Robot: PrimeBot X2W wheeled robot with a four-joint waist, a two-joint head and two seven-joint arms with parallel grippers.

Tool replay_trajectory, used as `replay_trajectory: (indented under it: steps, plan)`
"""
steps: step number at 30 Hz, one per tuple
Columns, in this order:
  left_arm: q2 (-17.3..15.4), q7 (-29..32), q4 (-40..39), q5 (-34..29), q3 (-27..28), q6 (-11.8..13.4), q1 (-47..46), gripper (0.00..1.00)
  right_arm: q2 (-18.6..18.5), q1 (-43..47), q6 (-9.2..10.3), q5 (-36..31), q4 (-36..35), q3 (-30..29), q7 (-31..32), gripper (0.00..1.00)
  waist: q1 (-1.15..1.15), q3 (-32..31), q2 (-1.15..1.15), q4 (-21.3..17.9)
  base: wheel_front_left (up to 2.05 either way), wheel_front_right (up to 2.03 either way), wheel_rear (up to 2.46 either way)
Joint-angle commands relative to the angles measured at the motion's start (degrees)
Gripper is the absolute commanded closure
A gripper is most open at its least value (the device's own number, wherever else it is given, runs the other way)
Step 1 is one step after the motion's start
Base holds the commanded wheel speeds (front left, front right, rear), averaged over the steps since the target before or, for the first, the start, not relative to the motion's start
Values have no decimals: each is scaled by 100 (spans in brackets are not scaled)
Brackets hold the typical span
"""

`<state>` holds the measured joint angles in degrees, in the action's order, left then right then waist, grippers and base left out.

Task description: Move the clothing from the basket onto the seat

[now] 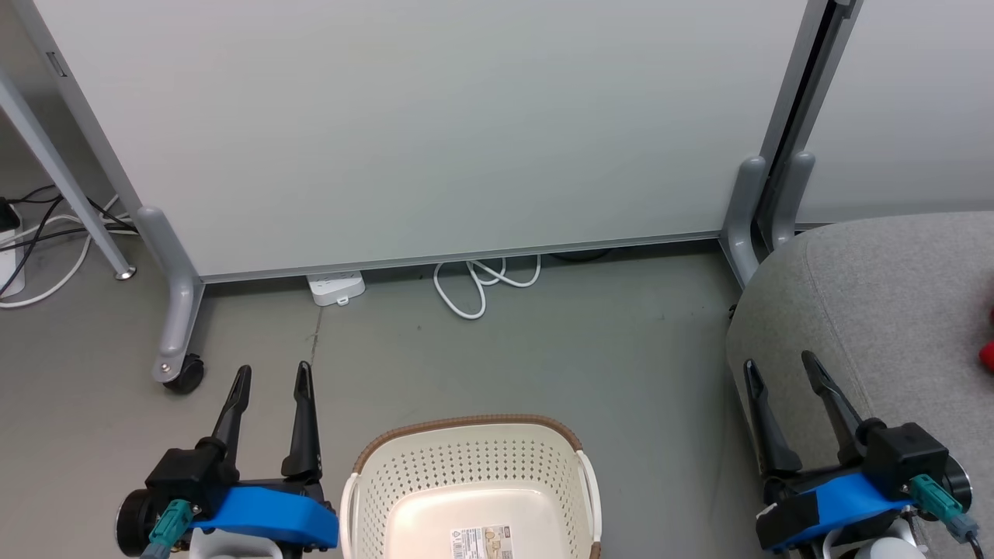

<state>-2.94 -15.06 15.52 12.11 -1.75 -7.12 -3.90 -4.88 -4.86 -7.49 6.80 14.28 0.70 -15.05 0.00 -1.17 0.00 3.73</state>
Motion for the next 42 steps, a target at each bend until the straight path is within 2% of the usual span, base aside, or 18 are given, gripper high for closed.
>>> replay_trajectory:
  steps: [1, 12, 13, 18, 42]
  plan:
    - [6, -17, 20, 21, -2, -50, 20, 0, 26, 75, -1, 45, 27, -20, -19, 0, 0, 1, 0, 10, 0, 0, 0]
    - [5, -17, 94, 37, -6, -49, 47, 0, 72, 97, -1, 34, 61, -8, -19, 0, 0, -11, 0, 25, 0, 0, 0]
    - [3, 10, 135, 54, -15, -7, 28, 100, 64, 45, 0, 7, 105, -11, 8, 100, 0, -11, 0, 26, 0, 0, 0]
    - [9, 62, 315, 144, -20, -6, 193, 100, 85, 116, 0, 94, 298, -24, 64, 100, 1, -10, 0, 24, 0, 0, 0]
    - [7, 696, 162, 2526, 243, -16, 40, 100, 120, 29, 0, 2656, 176, -234, 695, 100, 1, 18, 0, -53, 0, 0, 0]
